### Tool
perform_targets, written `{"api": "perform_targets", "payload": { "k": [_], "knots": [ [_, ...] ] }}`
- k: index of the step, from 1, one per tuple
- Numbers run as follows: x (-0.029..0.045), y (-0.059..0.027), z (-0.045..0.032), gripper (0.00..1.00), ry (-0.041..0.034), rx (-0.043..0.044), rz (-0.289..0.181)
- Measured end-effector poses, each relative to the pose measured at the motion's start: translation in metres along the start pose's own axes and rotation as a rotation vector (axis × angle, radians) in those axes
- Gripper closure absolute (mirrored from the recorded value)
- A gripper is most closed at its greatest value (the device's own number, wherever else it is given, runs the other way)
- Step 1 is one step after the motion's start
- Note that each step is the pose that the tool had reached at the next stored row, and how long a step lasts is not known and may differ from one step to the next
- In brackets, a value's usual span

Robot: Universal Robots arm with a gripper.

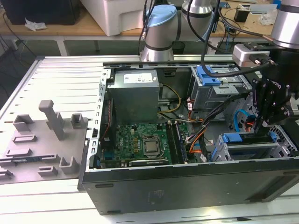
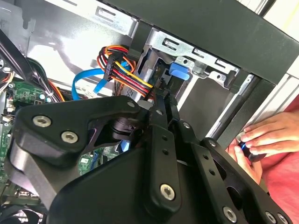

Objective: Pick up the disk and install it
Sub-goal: 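Insert the first disk wire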

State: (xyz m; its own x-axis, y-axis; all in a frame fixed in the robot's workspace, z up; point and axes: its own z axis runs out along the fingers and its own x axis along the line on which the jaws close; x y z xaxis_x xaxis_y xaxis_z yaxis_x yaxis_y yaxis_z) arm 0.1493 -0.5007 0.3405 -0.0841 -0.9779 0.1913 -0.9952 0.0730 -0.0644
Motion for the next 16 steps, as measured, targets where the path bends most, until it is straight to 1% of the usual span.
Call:
{"api": "perform_targets", "payload": {
  "k": [16],
  "knots": [
    [-0.0006,-0.0002,0.0026,0.84,0.002,0.0004,-0.002]
  ]
}}
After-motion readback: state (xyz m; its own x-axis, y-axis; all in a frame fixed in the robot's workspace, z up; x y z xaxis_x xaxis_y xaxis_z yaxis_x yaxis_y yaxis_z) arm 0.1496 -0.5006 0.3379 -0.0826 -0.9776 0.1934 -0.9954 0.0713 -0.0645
